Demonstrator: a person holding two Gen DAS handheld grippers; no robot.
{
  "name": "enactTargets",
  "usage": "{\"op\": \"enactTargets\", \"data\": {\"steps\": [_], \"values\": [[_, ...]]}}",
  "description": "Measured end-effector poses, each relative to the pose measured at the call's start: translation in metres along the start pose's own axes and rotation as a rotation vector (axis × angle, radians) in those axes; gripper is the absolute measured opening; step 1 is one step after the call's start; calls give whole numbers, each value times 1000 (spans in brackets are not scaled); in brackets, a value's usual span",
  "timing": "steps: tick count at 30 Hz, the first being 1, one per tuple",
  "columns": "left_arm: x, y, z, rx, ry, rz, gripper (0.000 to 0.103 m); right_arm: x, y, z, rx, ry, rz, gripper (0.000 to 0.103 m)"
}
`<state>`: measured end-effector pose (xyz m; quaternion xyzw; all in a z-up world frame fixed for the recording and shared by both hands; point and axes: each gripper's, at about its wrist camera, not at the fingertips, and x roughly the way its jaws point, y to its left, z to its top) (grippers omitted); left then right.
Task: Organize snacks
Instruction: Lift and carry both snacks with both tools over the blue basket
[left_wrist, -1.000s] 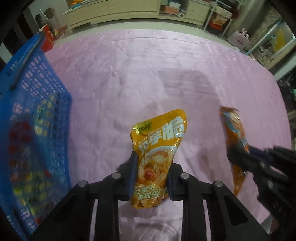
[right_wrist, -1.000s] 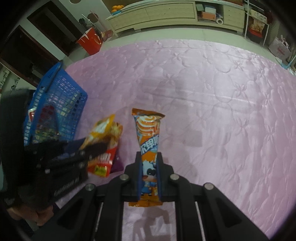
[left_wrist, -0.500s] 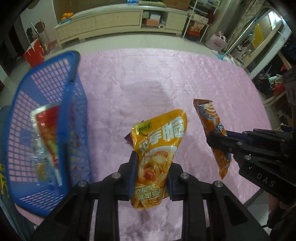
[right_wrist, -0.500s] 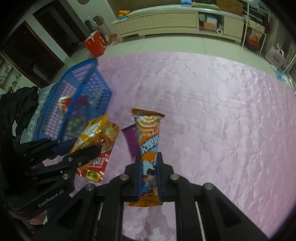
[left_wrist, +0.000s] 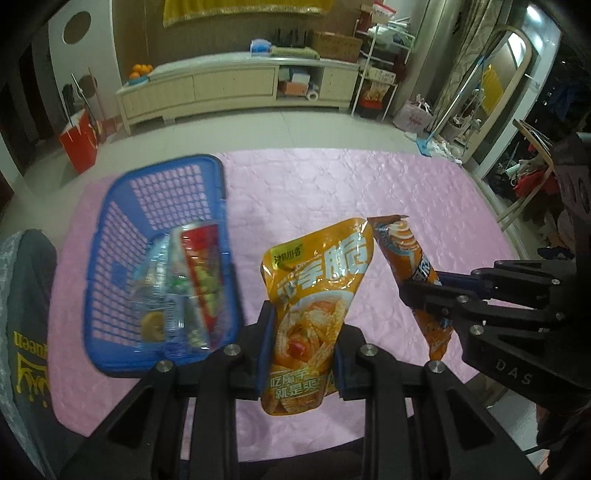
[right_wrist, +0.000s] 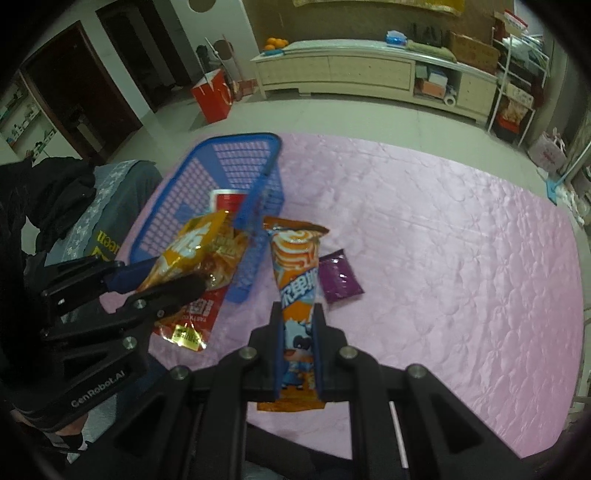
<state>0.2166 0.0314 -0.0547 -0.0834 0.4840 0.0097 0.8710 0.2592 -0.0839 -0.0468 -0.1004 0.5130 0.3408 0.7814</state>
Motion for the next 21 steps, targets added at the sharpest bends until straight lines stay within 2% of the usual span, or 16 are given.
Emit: {"op": "enactTargets", "data": {"steps": [12, 16, 21], "values": [[-70, 56, -26, -1, -91, 29, 25, -9, 55, -1, -35, -67, 31, 16], [-83, 80, -36, -22, -117, 32, 25, -8, 73, 4, -39, -80, 65, 16], [-86, 105, -41, -46, -130, 44, 25, 4, 95, 6, -108, -109, 24, 17]]}}
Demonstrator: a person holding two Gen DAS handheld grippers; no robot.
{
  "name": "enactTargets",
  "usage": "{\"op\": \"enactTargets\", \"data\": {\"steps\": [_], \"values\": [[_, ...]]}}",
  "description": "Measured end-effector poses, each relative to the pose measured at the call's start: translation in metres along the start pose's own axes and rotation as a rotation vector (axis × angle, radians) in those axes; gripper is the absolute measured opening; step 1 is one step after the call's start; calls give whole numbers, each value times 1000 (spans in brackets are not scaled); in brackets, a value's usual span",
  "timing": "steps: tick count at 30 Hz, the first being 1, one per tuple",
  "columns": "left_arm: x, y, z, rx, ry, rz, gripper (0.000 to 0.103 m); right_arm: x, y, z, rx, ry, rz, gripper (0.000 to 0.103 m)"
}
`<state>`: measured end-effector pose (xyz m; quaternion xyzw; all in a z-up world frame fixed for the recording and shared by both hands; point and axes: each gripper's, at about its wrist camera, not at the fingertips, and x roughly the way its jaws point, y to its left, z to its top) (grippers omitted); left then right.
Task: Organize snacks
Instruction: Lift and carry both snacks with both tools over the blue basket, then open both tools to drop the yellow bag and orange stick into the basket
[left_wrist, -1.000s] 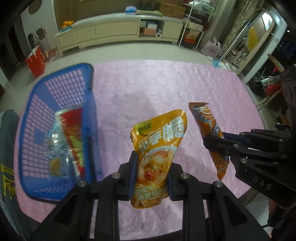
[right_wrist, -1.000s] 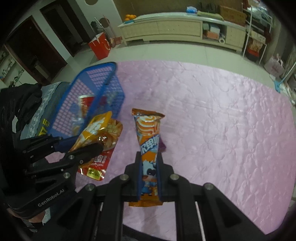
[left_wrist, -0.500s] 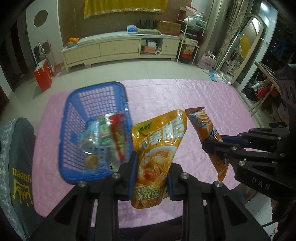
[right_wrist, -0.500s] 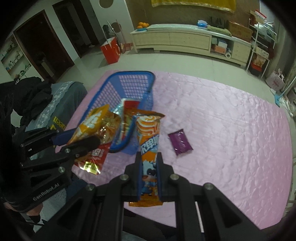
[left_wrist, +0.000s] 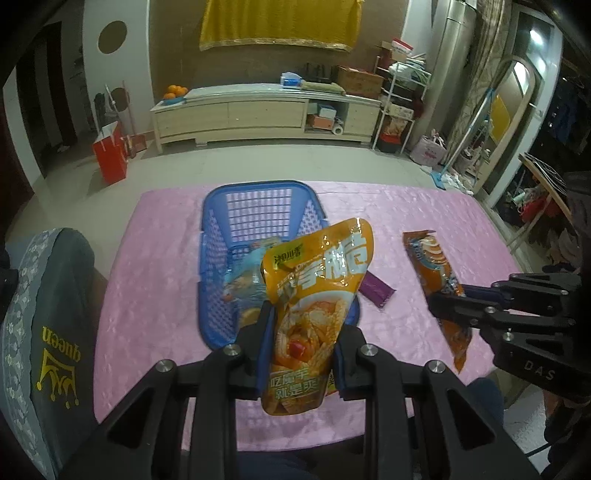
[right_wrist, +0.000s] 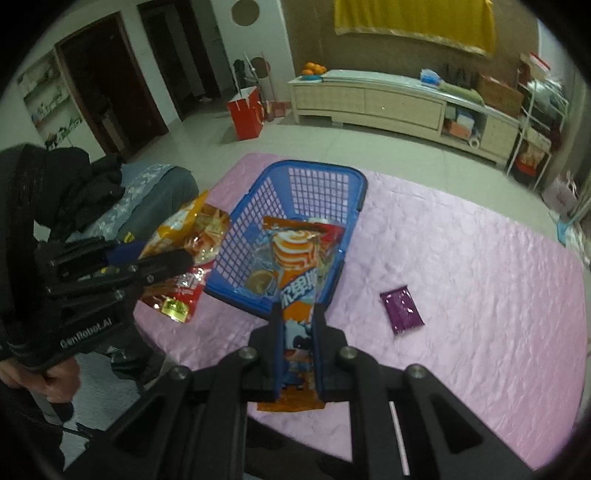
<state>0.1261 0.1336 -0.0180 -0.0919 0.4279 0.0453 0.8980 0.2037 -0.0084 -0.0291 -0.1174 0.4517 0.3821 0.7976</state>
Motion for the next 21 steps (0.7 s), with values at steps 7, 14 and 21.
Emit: {"op": "enactTargets", "data": {"steps": [7, 14, 21], "values": [[6, 28, -10, -29, -44, 27, 25, 31, 8, 3, 28, -49, 33, 17], [26, 52, -17, -92, -95, 20, 25, 65, 17, 17, 27, -83, 52, 17], [62, 59, -3, -113, -104, -27, 25, 101, 9, 26, 59, -83, 36, 17]]}}
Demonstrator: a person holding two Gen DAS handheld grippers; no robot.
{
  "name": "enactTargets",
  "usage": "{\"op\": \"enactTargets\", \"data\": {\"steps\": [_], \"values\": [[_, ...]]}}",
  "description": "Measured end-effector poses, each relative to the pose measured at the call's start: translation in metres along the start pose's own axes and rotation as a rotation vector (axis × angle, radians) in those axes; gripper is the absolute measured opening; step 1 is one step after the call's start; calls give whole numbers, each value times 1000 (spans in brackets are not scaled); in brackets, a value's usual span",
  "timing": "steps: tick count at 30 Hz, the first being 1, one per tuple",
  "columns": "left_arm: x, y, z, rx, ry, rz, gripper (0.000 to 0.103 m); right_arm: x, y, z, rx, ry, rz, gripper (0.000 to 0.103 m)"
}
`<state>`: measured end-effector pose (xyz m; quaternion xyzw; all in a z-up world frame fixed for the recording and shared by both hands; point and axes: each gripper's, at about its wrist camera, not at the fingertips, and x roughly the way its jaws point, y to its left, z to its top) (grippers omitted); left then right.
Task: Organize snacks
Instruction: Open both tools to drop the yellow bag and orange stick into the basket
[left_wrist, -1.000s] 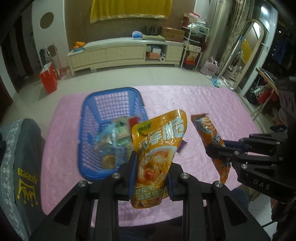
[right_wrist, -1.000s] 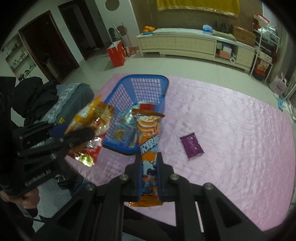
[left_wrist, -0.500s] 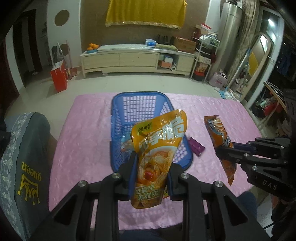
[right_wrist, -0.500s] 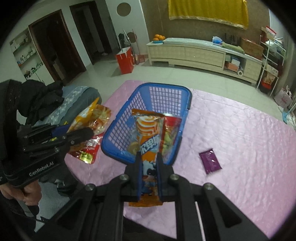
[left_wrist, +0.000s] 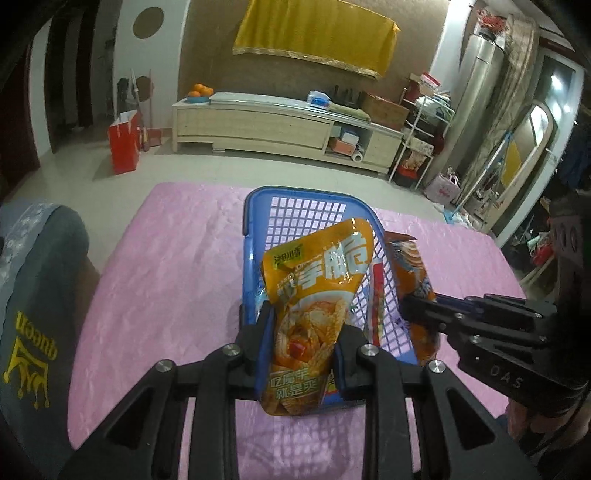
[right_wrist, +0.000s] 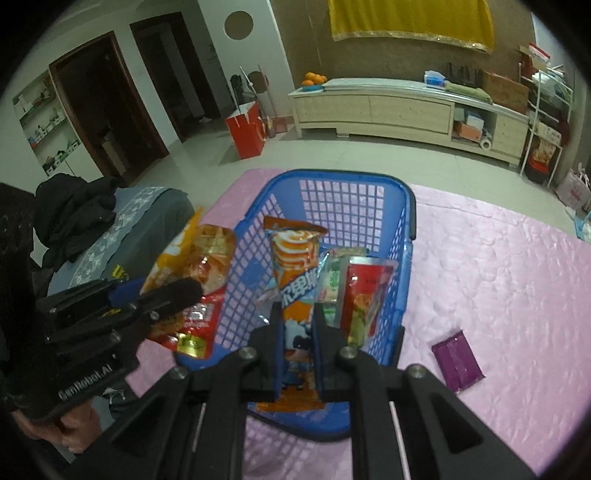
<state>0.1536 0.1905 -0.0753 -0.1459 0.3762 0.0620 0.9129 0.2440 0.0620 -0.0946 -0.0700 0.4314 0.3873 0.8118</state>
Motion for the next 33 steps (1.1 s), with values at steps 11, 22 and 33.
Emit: {"op": "enactTargets", "data": {"steps": [11, 22, 33], "values": [[48, -3, -13, 73, 87, 27, 25, 24, -16, -27, 81, 71, 18, 17], [50, -7, -21, 75, 102, 17, 28, 16, -9, -29, 78, 40, 7, 17], [47, -9, -23, 76, 110, -17, 44, 6, -15, -29, 77, 17, -1, 35]]}}
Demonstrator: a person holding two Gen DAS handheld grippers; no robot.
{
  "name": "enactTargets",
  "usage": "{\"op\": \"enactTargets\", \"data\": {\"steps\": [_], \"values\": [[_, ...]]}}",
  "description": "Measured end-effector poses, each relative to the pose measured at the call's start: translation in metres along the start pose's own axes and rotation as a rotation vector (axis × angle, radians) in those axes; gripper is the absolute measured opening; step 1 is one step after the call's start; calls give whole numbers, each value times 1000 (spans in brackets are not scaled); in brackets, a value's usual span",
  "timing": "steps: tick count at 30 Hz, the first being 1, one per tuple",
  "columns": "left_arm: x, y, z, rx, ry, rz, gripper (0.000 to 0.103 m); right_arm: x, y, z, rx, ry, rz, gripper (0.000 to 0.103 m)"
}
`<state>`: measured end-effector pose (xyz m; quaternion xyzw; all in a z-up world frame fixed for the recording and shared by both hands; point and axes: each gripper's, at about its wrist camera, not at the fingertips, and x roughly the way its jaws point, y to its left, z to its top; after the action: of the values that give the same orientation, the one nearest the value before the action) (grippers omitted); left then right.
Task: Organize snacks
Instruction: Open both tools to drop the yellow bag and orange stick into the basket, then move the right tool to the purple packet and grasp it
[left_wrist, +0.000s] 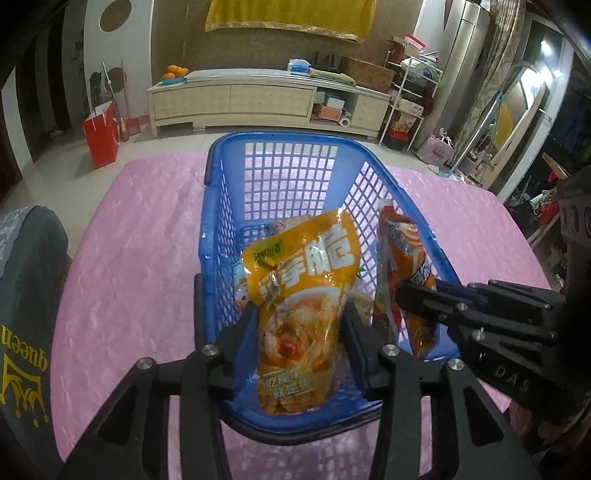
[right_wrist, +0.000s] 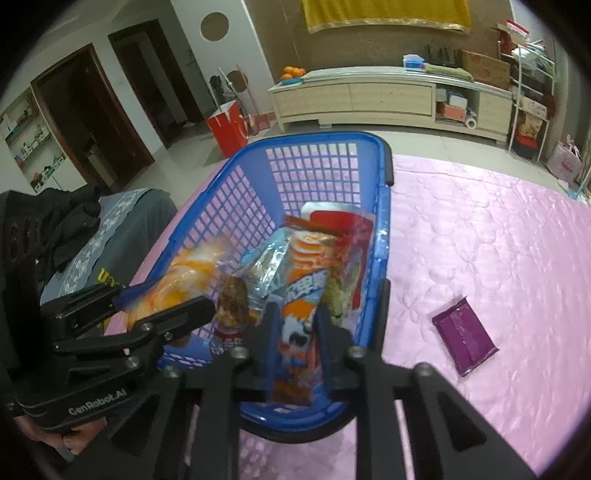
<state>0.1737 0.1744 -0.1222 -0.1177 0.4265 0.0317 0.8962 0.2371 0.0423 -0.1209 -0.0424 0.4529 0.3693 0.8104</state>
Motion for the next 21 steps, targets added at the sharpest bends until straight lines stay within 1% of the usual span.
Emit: {"op": "enactTargets", "data": {"steps": [1, 2, 3, 5, 7, 8, 9, 11, 13, 19, 21], "values": [[-2, 0, 0, 0, -4, -4, 46, 0, 2, 1, -8, 7, 16, 38], [-3, -2, 0, 1, -5, -6, 48, -2, 4, 1, -20, 8, 14, 40], [-6, -3, 1, 3, -10, -4, 53, -4, 7, 2, -30, 2, 1, 45], [-14, -6, 2, 14, -32, 27, 54, -9, 7, 4, -34, -14, -31, 57], [-21, -5, 2, 21, -53, 35, 56, -19, 5, 7, -18, -30, -5, 66], [-26, -4, 3, 13, -60, 22, 57, -25, 5, 7, -14, -42, -21, 76], [-32, -2, 3, 0, -64, 6, 60, -29, 4, 8, -13, -51, -31, 84], [-41, 0, 3, -12, -76, -9, 63, -43, 0, 7, -2, -75, -20, 86], [-49, -3, 4, -11, -85, 6, 64, -57, -2, 6, 4, -87, -37, 86], [-63, -32, 6, 54, -77, 13, 68, -84, -13, 9, 3, -90, -63, 86], [-70, -45, 9, 84, -88, 25, 68, -94, -18, 13, -7, -101, -80, 86]]}}
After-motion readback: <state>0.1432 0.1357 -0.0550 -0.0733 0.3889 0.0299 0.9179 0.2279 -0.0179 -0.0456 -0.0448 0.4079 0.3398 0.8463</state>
